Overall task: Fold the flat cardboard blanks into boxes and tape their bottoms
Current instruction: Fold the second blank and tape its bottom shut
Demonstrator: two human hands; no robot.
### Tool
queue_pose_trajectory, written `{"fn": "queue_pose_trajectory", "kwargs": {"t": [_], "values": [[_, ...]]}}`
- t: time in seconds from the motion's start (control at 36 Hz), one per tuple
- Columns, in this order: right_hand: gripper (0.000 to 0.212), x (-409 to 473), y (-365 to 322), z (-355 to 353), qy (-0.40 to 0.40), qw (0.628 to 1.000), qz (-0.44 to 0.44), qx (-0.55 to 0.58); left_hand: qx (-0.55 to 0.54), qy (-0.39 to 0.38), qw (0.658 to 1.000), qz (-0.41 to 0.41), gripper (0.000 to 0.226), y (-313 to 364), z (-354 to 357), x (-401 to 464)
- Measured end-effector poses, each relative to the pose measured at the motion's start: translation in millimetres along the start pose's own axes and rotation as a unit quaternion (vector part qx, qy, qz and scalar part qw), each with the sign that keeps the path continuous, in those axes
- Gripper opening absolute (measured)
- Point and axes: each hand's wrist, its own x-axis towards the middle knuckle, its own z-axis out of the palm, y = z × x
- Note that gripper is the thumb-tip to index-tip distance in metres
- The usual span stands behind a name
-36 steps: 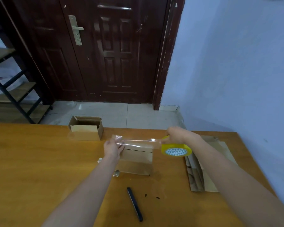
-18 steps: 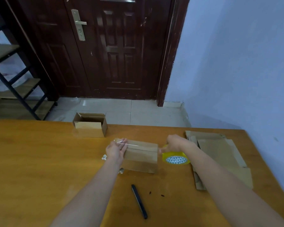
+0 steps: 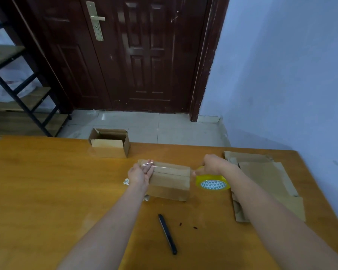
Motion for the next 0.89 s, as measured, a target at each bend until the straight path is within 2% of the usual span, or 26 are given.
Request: {"fn": "queue_pose_trajectory", "kwargs": {"t": [0.19,0.47,0.58,0.67,0.75,0.89], "values": [[0.061,6,0,9,-0.009,1.000,0.004,0.009,0.008,0.003,1.000,0.000,0.039,-1,1,-1],[0.073,12,-1,25,-0.026,0.998,0.014,0.055,0.005,0.013,1.000,-0.001,0.042,0,-1,0],[0.072,14,0,28,-0.031,0.997,0.019,0.064,0.032,0.027,0.998,0.040,0.037,-3,-5,0],[0.073,13,1,29,-0.032,0.997,0.022,0.062,0.061,0.054,0.992,0.099,0.018,-12,-8,3],[0.074,13,1,29,-0.034,0.997,0.024,0.066,0.110,0.079,0.982,0.134,0.030,-20,-16,13],[0.073,14,1,30,-0.036,0.996,0.027,0.070,0.110,0.089,0.983,0.120,0.031,-27,-22,17]]}}
